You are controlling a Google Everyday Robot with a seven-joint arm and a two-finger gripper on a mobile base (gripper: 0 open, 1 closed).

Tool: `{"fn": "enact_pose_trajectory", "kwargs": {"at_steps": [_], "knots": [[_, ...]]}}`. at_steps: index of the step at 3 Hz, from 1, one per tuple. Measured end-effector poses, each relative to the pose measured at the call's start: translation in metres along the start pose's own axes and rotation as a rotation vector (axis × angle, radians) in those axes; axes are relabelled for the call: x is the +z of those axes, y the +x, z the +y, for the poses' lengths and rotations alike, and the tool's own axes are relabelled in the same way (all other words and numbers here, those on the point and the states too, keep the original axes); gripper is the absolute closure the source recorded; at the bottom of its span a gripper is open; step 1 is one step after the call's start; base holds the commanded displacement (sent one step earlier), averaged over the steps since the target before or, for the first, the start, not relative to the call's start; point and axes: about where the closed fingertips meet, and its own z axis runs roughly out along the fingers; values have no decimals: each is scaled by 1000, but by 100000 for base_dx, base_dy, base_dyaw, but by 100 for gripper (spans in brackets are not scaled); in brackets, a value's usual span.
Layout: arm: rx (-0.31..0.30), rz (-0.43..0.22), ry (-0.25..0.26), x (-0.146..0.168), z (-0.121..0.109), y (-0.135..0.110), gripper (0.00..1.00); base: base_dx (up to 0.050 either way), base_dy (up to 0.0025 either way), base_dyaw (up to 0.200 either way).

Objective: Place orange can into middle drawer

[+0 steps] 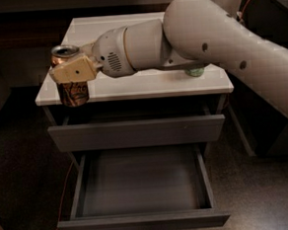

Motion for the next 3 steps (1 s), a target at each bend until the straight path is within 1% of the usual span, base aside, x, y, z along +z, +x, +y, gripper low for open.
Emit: {"fn": "enact_pose_trajectory", "kwargs": {"at_steps": [1, 2, 3], "knots": [[-9, 46, 39, -14, 13, 27, 100, 0, 0, 0], [-39, 107, 87, -22, 15, 51, 100, 0, 0, 0], [-42, 120, 92, -22, 16, 58, 100, 0, 0, 0]]}}
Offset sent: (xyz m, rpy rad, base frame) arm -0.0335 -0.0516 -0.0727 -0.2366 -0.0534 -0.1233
